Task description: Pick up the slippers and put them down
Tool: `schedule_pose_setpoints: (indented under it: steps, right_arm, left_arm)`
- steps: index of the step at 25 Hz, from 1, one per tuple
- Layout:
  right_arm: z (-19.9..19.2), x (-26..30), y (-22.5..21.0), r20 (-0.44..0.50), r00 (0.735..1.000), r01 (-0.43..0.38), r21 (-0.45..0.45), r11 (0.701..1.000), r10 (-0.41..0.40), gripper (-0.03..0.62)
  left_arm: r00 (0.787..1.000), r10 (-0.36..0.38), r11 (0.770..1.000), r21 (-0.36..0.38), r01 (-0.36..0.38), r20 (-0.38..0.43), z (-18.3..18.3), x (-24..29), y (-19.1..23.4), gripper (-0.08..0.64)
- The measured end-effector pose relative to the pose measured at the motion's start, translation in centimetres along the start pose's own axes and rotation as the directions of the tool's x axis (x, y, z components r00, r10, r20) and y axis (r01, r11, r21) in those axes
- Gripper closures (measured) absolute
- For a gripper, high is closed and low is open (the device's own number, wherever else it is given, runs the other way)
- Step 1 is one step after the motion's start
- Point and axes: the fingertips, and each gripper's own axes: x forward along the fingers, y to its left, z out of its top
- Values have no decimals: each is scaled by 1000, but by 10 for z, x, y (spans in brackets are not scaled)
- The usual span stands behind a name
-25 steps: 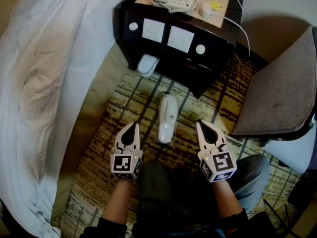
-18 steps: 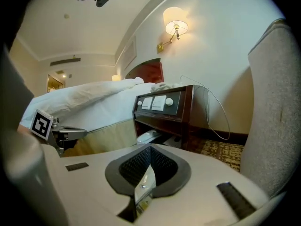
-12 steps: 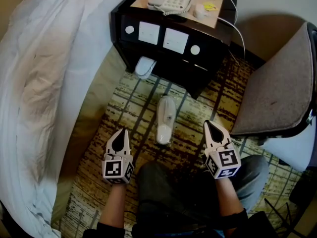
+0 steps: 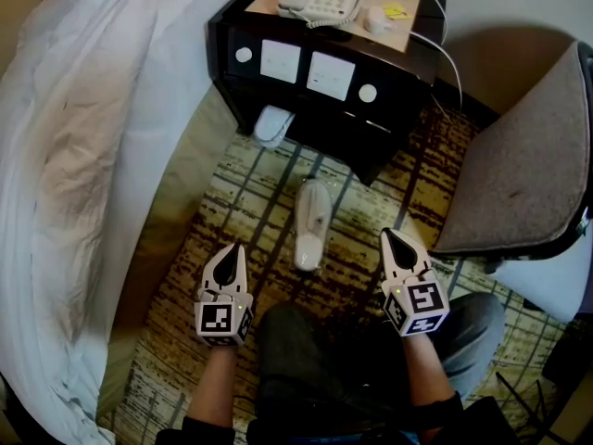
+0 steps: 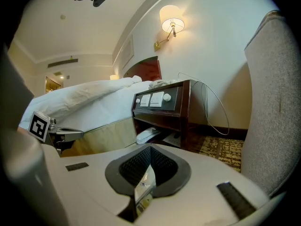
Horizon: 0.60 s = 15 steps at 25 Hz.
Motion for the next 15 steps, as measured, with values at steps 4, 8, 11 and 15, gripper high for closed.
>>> schedule_pose_setpoints:
  steps: [4,8,11,15]
  right_arm:
    - [-1,3,2,-3,1000,-3,3,1000,3,580]
    - [-6,10,7,-21,1000,-8,9,1000,8,580]
    - [-9,21,10,-28,1000,-12,23,1000,13,580]
    - [-7,45,19,-23,999,-27,32,999,27,580]
  left_arm:
    - [1000,4,1000,-8,-4,-1,2,4,-1,560]
    - [1000,-2,999,-32,1,-19,1,11,-4,560]
    - [1000,-22,997,-80,21,-14,-5,25,-3,560]
    - [999,-31,990,-142,26,-32,-19,55,6,560]
